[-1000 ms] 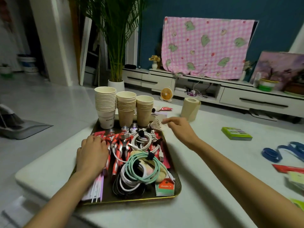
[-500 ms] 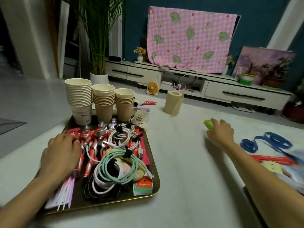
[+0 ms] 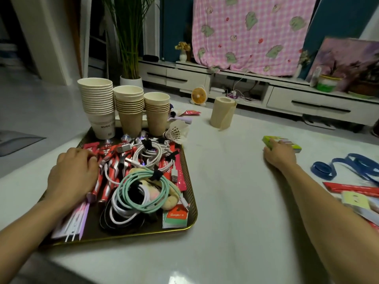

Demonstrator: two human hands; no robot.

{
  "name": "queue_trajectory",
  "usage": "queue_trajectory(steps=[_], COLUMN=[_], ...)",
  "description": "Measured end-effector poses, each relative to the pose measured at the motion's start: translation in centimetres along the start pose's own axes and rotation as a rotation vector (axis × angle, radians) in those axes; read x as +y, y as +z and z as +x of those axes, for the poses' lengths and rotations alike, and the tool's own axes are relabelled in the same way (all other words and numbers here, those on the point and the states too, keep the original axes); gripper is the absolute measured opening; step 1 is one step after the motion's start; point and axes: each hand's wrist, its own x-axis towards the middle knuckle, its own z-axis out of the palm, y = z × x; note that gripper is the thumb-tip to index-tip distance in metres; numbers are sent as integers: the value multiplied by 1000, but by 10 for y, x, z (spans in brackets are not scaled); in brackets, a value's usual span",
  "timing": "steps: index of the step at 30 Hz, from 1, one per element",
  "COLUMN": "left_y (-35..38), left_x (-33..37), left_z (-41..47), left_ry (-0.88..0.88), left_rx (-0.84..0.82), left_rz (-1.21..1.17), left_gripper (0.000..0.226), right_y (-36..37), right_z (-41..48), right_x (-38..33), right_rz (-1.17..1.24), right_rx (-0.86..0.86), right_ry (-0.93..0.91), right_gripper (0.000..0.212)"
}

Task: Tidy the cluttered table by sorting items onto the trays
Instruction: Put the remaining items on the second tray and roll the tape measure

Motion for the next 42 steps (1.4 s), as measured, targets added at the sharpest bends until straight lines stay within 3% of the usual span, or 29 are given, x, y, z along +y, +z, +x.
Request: queue_trajectory(steps=[9,19,22,25,28,31,33,38,42], left_y=[-3,4,18,3,-25,-19,-5,-1,-22], left_x=[7,-10,-32,-22,80,170,195,188,147], left_z=[-5,0,10,22,-5,-52,-67,-58,-44], left_ry=[-23,-1,6,-7,246,585,681,627,455], left_rx=[-16,-41,-40,-62,10,-166,-262,-223,-65], left_rz=[-3,33,24,3,-167,-364,-378,-333,-334], left_gripper=[30,30,39,38,37,37,37,36,31], right_y=[-8,-20,-19,-16,-12,-11,-14,-34,-59], right_z=[-11,-16,-12,-6,3,8,10,-4,-37], right_x=[19,26,22,24,34,39,34,-24,-110], right_rz=[102,271,335,344,314,271,353,601,820], right_rx=[188,74,162,209,36,-20,18,-27,-137], right_ry=[-12,-97,-35,140,279,292,296,120,-315], right_gripper=[27,23,21,52,92,91,84,76,67])
